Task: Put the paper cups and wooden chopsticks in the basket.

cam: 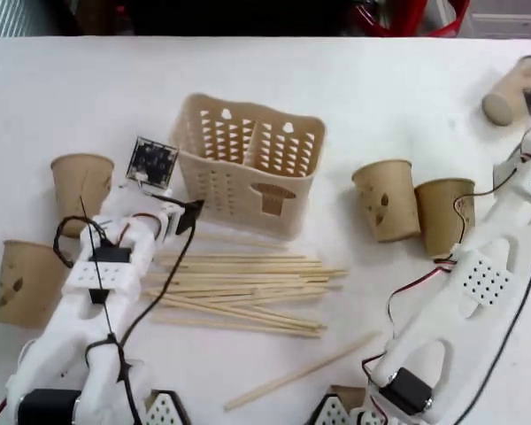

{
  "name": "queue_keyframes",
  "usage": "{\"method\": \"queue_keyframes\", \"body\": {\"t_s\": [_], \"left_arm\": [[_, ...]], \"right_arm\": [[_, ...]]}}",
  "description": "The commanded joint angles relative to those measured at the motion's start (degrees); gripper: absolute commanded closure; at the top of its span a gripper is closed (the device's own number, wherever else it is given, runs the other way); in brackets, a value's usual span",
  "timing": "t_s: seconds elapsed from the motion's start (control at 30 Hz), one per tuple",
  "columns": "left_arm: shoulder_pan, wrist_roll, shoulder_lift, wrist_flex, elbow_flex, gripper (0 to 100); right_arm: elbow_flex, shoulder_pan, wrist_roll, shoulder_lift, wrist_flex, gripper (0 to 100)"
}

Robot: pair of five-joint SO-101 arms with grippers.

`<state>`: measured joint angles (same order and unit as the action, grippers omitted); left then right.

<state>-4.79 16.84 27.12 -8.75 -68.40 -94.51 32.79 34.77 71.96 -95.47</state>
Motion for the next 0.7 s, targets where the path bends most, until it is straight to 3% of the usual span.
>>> {"method": "queue_keyframes", "body": {"t_s": [0.0, 0.2, 0.33, 0.47, 0.67], "left_arm": [[-0.4, -0.4, 0.2, 1.3, 0.6, 65], [-0.4, -0.4, 0.2, 1.3, 0.6, 65], [-0.4, -0.4, 0.2, 1.3, 0.5, 65], [-0.4, -0.4, 0.2, 1.3, 0.5, 65], [-0.2, -0.4, 0.2, 1.1, 0.5, 65]], "right_arm": [[-0.9, -2.3, -6.4, -6.8, 6.1, 97.7], [-0.7, -6.9, -14.2, -5.9, 22.9, 97.7], [-0.8, -9.0, -20.1, -2.1, 42.2, 97.7], [-0.3, -12.0, -21.4, 1.9, 60.8, 97.8], [-0.5, -18.7, -12.8, 6.1, 60.4, 98.1]]}}
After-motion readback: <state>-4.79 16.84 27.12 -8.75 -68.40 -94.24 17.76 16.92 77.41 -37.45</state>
